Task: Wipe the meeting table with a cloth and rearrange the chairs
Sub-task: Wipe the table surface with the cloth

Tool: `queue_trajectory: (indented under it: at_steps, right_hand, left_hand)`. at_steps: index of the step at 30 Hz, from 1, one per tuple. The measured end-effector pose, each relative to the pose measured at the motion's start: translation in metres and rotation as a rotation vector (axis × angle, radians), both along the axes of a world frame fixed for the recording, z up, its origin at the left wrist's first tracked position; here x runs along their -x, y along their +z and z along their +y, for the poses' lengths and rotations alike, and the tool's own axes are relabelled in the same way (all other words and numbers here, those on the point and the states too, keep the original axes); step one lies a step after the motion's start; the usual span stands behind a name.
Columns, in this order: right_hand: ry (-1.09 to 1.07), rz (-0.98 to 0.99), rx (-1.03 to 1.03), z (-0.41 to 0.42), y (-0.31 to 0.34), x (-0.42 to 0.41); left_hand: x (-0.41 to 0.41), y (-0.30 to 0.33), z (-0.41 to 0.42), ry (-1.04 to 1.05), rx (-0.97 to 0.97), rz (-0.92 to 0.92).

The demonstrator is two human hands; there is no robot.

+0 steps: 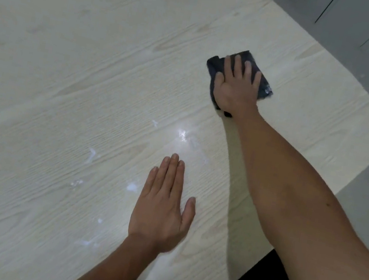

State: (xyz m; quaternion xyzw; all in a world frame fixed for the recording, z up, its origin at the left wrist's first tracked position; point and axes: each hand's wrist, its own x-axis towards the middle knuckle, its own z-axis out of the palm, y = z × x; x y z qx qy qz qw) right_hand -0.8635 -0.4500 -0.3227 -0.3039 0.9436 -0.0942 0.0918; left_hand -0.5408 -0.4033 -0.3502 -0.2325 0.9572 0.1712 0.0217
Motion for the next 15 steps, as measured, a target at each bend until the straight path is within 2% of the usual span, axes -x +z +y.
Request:
queue_trajectory:
  at_steps: [3, 6, 7, 9, 12, 13, 15]
  right_hand:
    - [0.271, 0.047, 0.001, -0.004, -0.003, -0.057]
    - [0.488, 0.107, 0.028, 0.065, -0.011, -0.094]
    - [0.481, 0.109, 0.019, 0.09, -0.012, -0.088]
    - [0.305, 0.107, -0.02, 0.121, -0.009, -0.055]
    - [-0.038, 0.049, -0.028, 0.09, -0.001, -0.014]
    - [-0.068, 0.032, -0.017, 0.07, 0.001, -0.02]
    - [0.054, 0.03, -0.018, 0.042, 0.001, -0.054]
  left_hand:
    - [0.001, -0.002, -0.001, 0.0, 0.012, -0.013]
    - [0.0, 0.0, 0.0, -0.005, 0.011, -0.004]
    - [0.001, -0.001, 0.0, -0.004, 0.009, 0.0]
    - [0.002, 0.001, 0.001, -0.005, -0.002, 0.009]
    - [0.001, 0.001, 0.0, -0.001, -0.003, 0.016]
    - [0.001, 0.001, 0.0, -0.003, 0.002, 0.008]
    - [0.001, 0.001, 0.0, -0.004, 0.019, -0.003]
